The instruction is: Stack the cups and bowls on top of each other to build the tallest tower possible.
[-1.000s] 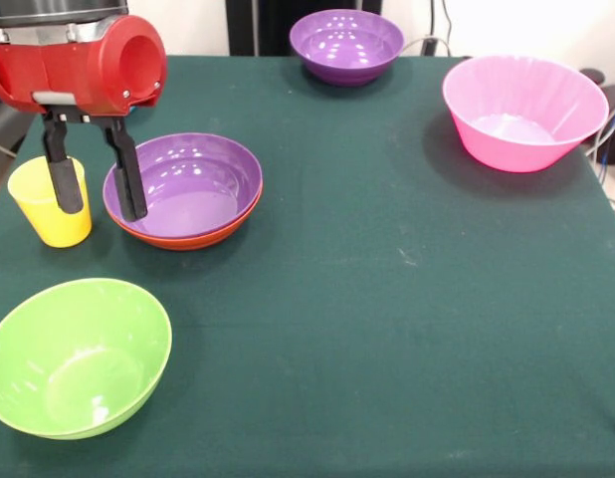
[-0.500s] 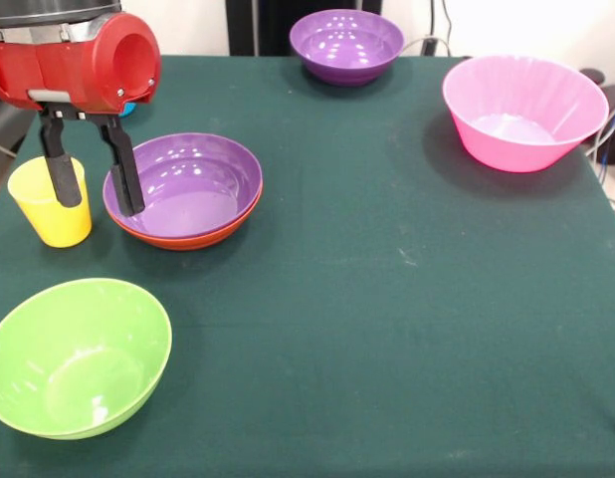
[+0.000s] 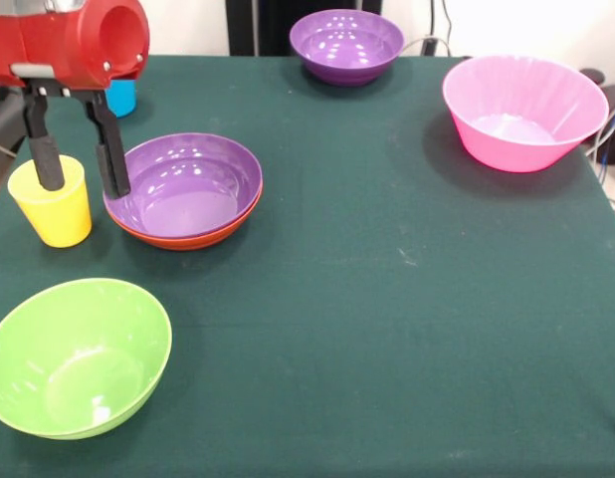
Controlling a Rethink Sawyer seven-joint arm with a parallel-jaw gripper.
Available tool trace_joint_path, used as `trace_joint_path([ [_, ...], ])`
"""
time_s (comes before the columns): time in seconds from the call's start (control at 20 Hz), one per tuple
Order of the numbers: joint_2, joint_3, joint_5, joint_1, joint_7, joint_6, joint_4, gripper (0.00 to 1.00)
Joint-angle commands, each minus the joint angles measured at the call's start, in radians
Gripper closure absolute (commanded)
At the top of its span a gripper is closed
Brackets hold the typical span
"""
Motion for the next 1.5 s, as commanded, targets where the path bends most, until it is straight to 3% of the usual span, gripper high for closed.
trace_joint_path([
  [0.05,-0.008,0.009,-0.037,0.029,-0.162,0.117,0.037,0.00],
  [1.0,-0.005,0.008,-0.040,0.034,-0.154,0.106,0.042,0.00],
  [1.5,-0.020,0.008,-0.040,0.017,-0.125,0.030,0.128,0.00],
])
